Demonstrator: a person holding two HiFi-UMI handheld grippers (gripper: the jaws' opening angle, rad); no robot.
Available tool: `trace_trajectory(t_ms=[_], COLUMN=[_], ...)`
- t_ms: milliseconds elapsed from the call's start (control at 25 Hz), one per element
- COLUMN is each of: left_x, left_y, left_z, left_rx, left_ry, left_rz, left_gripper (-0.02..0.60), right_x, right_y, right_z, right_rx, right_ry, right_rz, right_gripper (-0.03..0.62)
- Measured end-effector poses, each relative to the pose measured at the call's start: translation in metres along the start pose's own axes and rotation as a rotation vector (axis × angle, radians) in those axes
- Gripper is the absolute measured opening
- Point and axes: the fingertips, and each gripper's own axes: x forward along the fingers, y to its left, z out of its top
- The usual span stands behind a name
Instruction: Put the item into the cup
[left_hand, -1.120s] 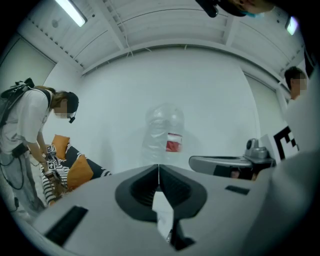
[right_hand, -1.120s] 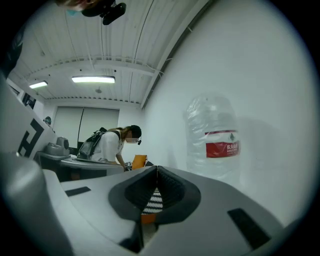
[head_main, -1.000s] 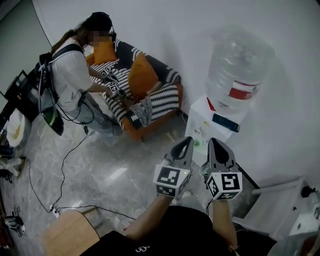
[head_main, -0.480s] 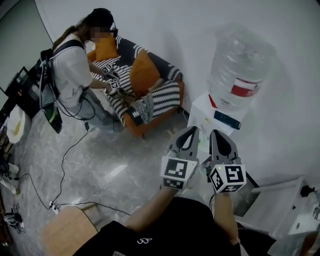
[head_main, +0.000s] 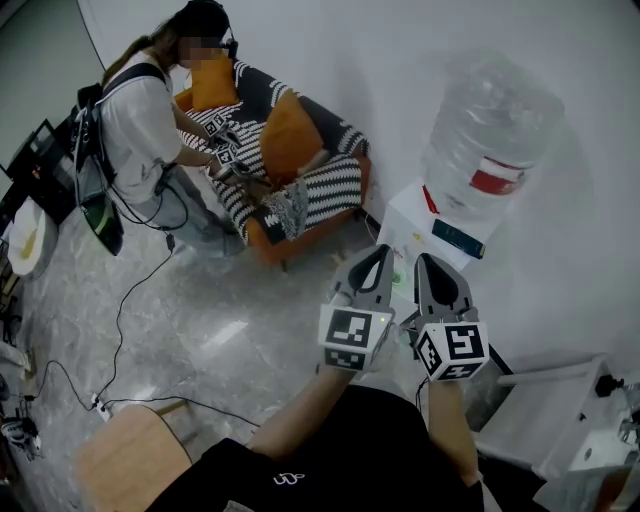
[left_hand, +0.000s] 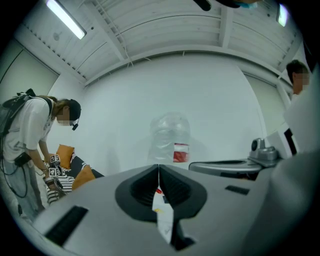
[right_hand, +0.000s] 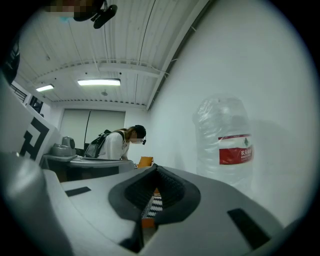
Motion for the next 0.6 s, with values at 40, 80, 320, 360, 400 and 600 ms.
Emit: trace_trajectory(t_ms=[40,80,320,360,400,600], left_x=[0.001,0.002,0.011,0.011,0.012,0.012], left_y=[-0.001,-0.002,-0.009,-0.010,-0.011,-0.011], left_z=[0.000,-0.001,-0.001,-0.001,-0.001,-0.001], left_rx=[-0.003,-0.004,-0.005,-0.003,-0.001,0.001], left_ry=[-0.001,-0.002,-0.008,-0.007,-0.005,-0.002], left_rz=[-0.003,-0.006,-0.026,-0.029,-0.030,-0.027], left_gripper=[0.015,0.014,0.014,0.014,0.014,0.014], right_x=[0.000,0.000,0.000,0.000,0.000,0.002], right_y=[0.000,-0.002,-0.011,-0.012,-0.012,-0.012], right_z=[-0.001,-0.001,-0.002,-0.002,-0.002,-0.001], right_rx=[-0.003,-0.005,-0.007,-0.006,-0.006,-0.004], right_ry=[0.002,0.004,0.003,0.002,0.002,-0.001], right_rz=[-0.001,-0.003,-0.009,-0.009,-0.009,0.000], right_gripper=[0.009,0.009,0.009,0.009,0.009,0.009])
